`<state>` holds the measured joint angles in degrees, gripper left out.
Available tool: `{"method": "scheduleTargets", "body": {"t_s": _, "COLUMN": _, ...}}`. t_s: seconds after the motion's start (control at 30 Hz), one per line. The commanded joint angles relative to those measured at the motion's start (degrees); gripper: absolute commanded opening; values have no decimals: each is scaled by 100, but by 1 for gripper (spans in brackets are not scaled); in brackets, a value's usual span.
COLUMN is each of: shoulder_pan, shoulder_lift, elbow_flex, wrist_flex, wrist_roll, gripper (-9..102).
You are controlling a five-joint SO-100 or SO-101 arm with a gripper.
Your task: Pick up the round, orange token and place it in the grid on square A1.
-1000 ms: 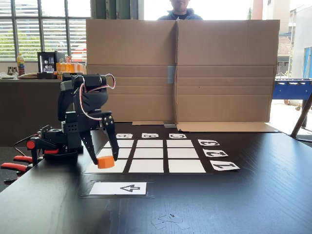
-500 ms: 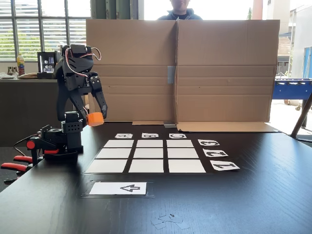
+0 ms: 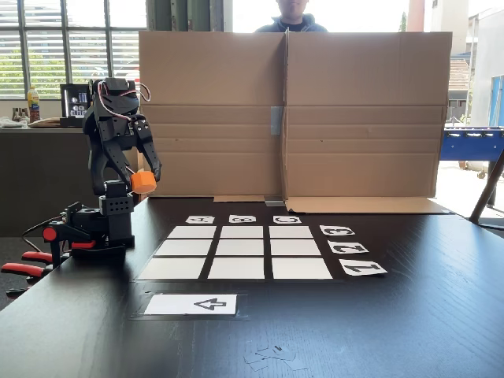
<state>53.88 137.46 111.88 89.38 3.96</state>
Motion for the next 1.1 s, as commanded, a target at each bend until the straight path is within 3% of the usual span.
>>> {"method": "scheduleTargets", "body": {"t_s": 0.0, "shoulder_pan": -141, "shoulder_lift": 404, "elbow_flex": 448, "wrist_flex": -44, "wrist_roll": -114, "gripper": -1}}
{"method": "scheduleTargets", "body": {"t_s": 0.47, "shoulder_pan": -650, "shoulder_lift": 272, "elbow_flex": 2083, "wrist_flex": -141, "wrist_roll": -246, "gripper": -1}}
{"method": "scheduleTargets", "body": {"t_s": 1.07, "shoulder_pan": -1195, "shoulder_lift": -1477, "elbow_flex": 2224, "wrist_flex": -940, "wrist_roll": -193, "gripper": 0}}
